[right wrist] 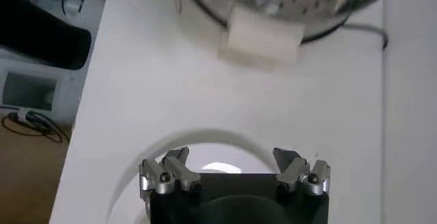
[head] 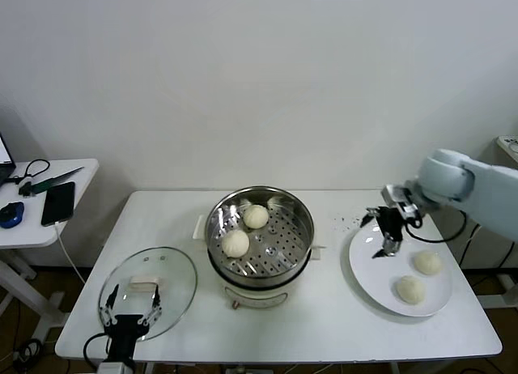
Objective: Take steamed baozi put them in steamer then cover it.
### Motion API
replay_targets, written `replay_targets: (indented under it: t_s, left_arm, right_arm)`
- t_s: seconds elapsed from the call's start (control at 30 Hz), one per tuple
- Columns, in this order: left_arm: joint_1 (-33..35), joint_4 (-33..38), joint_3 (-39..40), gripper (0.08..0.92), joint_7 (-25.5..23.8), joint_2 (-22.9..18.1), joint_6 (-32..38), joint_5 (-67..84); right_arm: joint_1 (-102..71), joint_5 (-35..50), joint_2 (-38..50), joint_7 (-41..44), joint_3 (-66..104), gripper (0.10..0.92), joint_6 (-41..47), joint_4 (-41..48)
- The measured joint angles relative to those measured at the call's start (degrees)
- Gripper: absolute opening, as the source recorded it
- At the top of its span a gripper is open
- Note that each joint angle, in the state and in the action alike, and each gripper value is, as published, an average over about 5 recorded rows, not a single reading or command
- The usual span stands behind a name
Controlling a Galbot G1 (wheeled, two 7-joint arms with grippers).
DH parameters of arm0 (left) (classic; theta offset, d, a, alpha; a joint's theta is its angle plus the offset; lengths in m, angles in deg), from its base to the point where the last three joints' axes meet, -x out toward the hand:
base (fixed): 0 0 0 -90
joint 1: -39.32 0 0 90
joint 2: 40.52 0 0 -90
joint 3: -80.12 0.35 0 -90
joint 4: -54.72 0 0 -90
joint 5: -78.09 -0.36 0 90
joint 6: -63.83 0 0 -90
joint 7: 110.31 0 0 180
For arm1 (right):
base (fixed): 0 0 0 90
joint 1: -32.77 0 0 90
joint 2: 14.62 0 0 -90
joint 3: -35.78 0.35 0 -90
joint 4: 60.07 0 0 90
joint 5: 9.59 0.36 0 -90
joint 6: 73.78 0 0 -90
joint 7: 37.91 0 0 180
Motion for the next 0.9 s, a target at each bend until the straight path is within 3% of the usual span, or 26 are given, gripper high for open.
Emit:
replay_targets:
  t_s: [0.37, 0.9]
  left_arm:
    - [-0.2, -0.1, 0.0, 0.823, 0.6, -0.9, -0.7, -1.1]
    - [-0.3, -0.8, -0.3, 0.823, 0.8, -1.2, -1.0, -1.7]
  right_arm:
    - [-16.7, -10.9, 2.9, 1.0, 12.9, 0.823, -3.2, 5.3]
    - [-23.5, -15.9, 0.7, 1.3, 17.0, 0.823, -4.3, 10.3]
